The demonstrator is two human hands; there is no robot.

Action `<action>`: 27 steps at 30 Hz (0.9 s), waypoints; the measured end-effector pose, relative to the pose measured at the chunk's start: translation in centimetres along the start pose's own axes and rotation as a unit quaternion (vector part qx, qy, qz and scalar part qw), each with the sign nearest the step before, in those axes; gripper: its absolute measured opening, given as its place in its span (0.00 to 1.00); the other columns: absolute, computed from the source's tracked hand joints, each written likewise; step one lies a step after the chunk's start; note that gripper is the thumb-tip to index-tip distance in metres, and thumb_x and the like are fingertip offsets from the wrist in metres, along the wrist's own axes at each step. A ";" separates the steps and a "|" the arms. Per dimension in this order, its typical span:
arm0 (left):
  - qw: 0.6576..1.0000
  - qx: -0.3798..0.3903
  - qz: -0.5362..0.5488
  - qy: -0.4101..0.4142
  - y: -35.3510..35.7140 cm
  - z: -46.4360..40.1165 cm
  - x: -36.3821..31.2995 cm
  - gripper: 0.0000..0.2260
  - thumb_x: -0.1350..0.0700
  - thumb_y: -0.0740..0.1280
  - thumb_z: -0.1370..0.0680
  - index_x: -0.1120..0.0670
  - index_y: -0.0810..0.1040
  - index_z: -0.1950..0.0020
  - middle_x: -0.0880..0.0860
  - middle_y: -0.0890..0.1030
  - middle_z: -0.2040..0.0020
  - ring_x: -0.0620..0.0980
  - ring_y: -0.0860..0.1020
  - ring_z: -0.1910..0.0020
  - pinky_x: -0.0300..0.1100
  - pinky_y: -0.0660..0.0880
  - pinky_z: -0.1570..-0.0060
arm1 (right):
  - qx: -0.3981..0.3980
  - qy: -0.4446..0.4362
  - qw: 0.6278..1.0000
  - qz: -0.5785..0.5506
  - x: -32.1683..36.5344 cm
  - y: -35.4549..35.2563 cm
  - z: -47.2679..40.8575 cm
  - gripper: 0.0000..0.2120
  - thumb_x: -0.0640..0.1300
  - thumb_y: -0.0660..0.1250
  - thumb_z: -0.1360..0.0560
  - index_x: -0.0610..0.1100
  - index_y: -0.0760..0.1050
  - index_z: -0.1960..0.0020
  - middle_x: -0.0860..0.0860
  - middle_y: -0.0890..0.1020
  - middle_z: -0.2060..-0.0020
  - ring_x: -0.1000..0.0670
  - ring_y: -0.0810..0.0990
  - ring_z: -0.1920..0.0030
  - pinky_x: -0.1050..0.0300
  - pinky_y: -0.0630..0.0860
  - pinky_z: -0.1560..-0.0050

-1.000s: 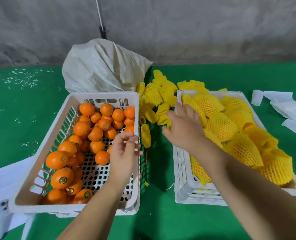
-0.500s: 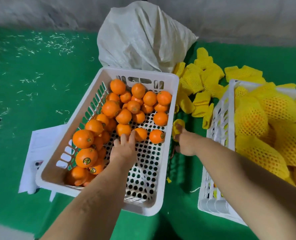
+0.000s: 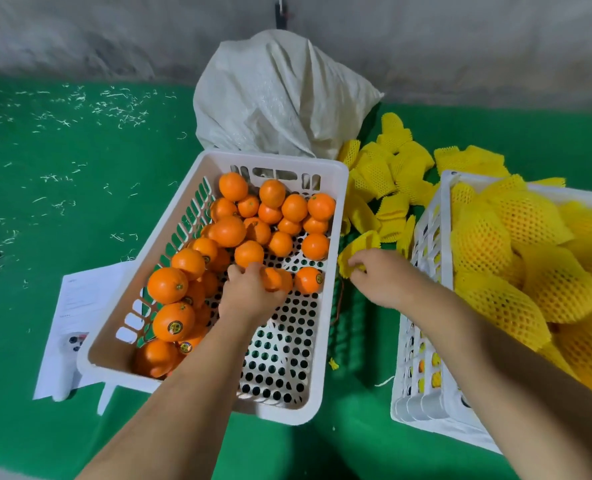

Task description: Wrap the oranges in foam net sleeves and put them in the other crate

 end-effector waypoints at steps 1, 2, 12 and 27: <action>0.991 -0.021 0.131 0.025 -1.1 0.9 -1.1 0.25 0.44 0.76 0.24 0.48 0.73 0.30 0.55 0.72 0.36 0.57 0.78 0.38 0.51 0.80 0.42 | -0.036 0.000 0.999 -0.020 0.2 -1.1 1.4 0.17 0.47 0.57 0.16 0.48 0.75 0.30 0.46 0.84 0.44 0.42 0.81 0.45 0.48 0.79 0.45; 0.962 -0.040 0.265 0.049 -2.2 2.0 -2.0 0.21 0.46 0.78 0.24 0.45 0.76 0.35 0.51 0.77 0.39 0.49 0.81 0.43 0.46 0.83 0.48 | -0.080 -0.001 0.996 -0.037 0.5 -1.8 2.7 0.17 0.49 0.55 0.15 0.50 0.72 0.29 0.48 0.84 0.51 0.43 0.81 0.50 0.47 0.78 0.50; 0.789 0.171 0.579 0.113 1.7 12.0 -11.7 0.25 0.37 0.76 0.33 0.48 0.83 0.41 0.46 0.87 0.50 0.44 0.85 0.53 0.42 0.82 0.56 | -0.273 -0.032 0.918 -0.285 -1.1 -1.9 9.7 0.24 0.37 0.66 0.18 0.54 0.67 0.27 0.51 0.83 0.47 0.49 0.82 0.45 0.41 0.79 0.41; 0.798 0.223 0.511 0.228 1.7 13.3 -11.8 0.24 0.38 0.76 0.30 0.44 0.83 0.36 0.41 0.64 0.21 0.51 0.76 0.28 0.47 0.83 0.45 | -0.292 -0.037 0.894 -0.339 -1.7 -1.8 9.9 0.08 0.40 0.68 0.19 0.48 0.82 0.42 0.51 0.82 0.54 0.49 0.82 0.51 0.45 0.81 0.46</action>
Point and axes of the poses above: each hand's wrist, its own z-axis away from the middle knuckle, its own y-axis out of the palm, x = y × z, the point moved 7 cm from there along -z, towards the middle knuckle
